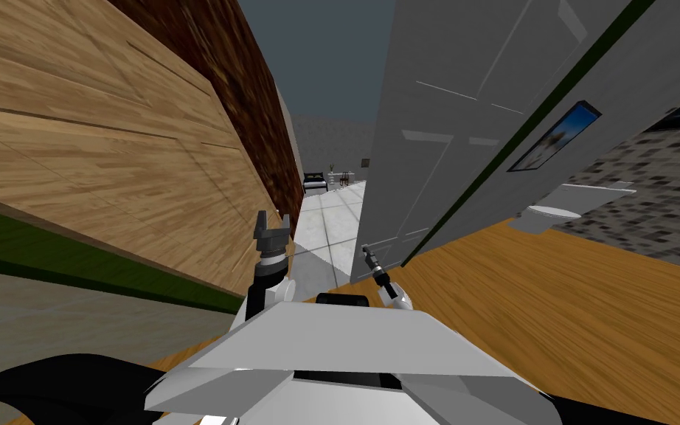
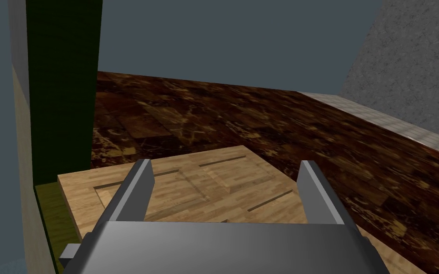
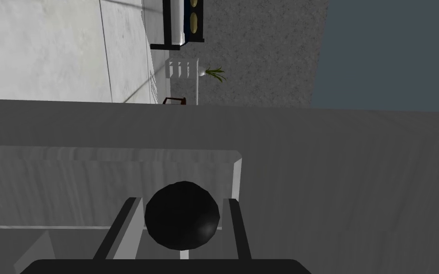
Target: Push the door open
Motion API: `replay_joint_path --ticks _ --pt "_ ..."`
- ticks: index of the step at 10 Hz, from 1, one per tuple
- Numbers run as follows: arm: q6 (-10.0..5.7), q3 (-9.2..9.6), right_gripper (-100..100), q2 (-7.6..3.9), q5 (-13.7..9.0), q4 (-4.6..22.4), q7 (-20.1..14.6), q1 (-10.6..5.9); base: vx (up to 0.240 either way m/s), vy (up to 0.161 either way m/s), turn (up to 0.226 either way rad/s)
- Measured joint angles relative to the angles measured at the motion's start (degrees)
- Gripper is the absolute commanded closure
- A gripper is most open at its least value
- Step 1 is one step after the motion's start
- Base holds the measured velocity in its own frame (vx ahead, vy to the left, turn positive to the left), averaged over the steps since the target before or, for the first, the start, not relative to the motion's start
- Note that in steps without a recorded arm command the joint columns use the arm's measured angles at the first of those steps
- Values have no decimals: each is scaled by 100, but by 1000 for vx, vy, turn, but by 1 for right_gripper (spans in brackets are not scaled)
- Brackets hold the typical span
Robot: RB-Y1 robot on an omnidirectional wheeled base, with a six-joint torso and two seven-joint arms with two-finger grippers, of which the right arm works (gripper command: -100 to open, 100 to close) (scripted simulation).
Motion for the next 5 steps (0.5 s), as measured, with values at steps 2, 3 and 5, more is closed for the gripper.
replay_joint_path --ticks 2,3,5 --pt "7 -69 100 26 -50 100 58 -23 171 88 -23" --pt "60 -90 100 32 -66 -36 70 45 192 84 -29" --pt "96 -171 100 64 -126 -62 135 31 201 90 -39"
